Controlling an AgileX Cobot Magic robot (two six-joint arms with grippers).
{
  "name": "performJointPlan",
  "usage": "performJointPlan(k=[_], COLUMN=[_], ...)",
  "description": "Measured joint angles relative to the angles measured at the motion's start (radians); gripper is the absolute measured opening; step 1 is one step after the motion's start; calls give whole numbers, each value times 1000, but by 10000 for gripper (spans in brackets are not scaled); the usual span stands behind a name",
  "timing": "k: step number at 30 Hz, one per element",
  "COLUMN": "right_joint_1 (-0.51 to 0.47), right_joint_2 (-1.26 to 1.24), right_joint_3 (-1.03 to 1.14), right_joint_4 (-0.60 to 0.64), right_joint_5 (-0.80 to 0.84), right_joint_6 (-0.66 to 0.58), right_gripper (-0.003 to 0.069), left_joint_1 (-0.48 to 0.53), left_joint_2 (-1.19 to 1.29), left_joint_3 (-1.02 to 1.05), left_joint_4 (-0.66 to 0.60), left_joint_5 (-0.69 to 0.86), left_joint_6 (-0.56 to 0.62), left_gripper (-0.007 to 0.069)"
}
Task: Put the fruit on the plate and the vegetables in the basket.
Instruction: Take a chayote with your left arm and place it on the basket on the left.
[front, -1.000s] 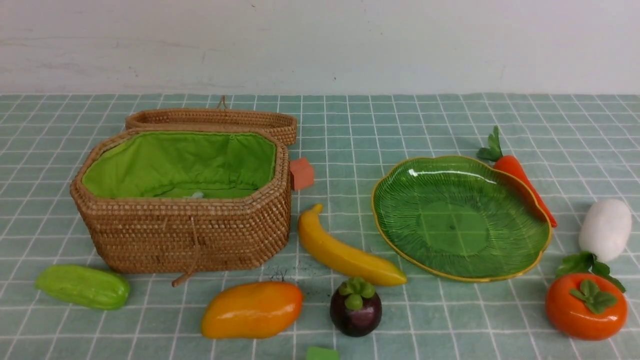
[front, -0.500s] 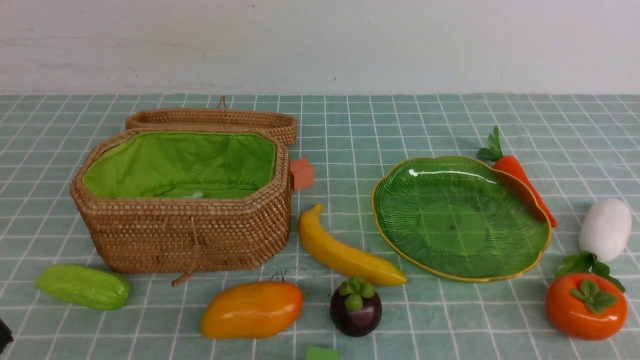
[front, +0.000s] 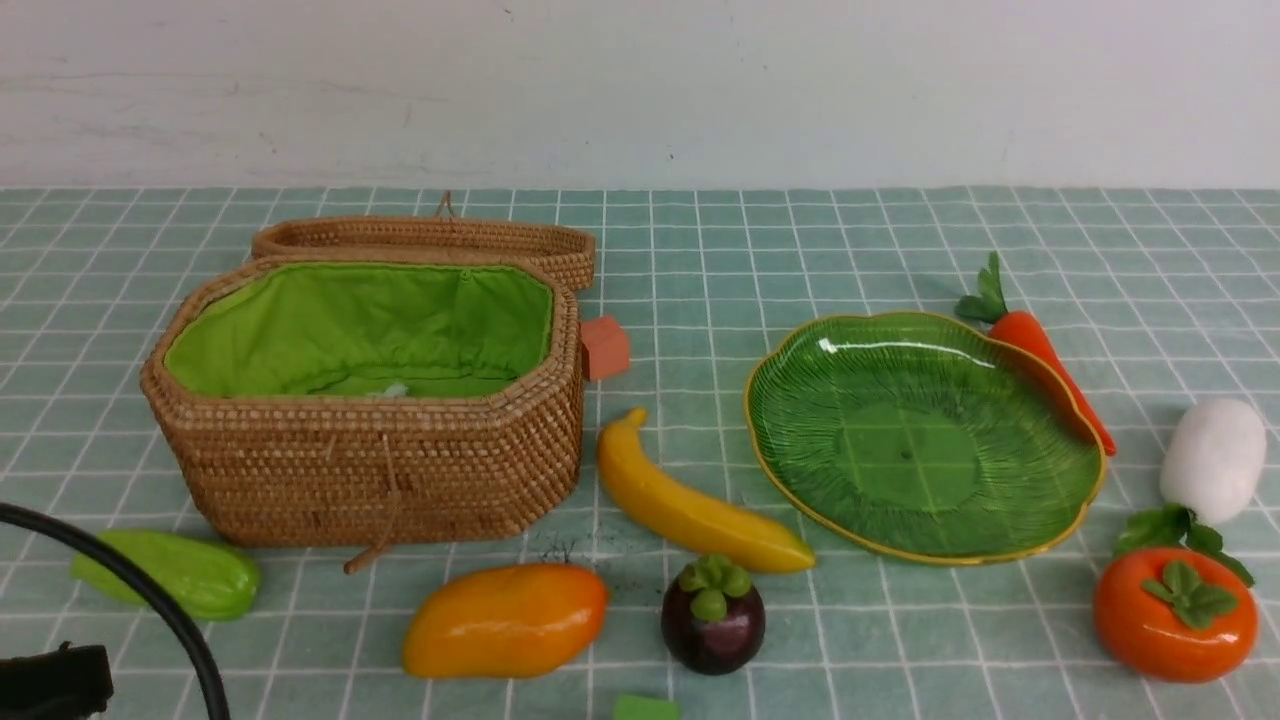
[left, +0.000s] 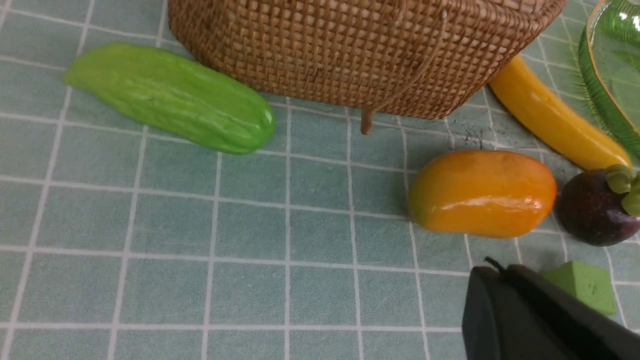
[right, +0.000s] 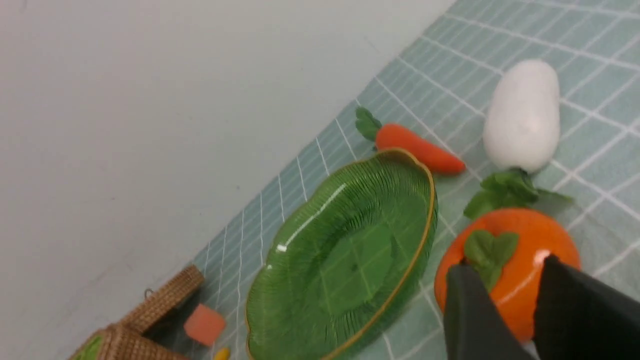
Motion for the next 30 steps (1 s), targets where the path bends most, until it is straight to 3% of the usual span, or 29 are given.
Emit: performJointPlan(k=[3,6,7,10,16,18,19,22,25,30], right_joint_1=[81,246,246,402,579,599,625,650,656,656], right_joint_2=[80,257,268,450,639,648,653,648,629,600], right_joint_3=[-96,-274,-274,-459,-704,-735,-780,-837,-873,-874], right_joint_4=[14,61,61,80,111,133,180,269,340,353], right_joint_5=[113,299,310,522,852,890,943,979,987,988], right_joint_6=[-51,-202,-211,-367,-642,-698,-798,-923,-1030,-1110], right_gripper=[163,137,137,135,135,135,135,135,135,135], left_joint_1=[0,0,0,0,0,0,0,0,0,0], left_joint_2=[0,0,0,0,94,125,189,290,405,562], left_joint_3=[0,0,0,-13,-122,-143,-195,-263,-315,-324], left_joint_4=[-6,-22,-23,-44,-21,-11,11,44,74,123], left_joint_5=[18,33,34,61,237,266,316,352,323,237], left_joint_6=[32,111,115,184,256,260,273,325,462,703], left_gripper=[-13,-13,-13,-13,-13,-13,-13,-13,-13,-13])
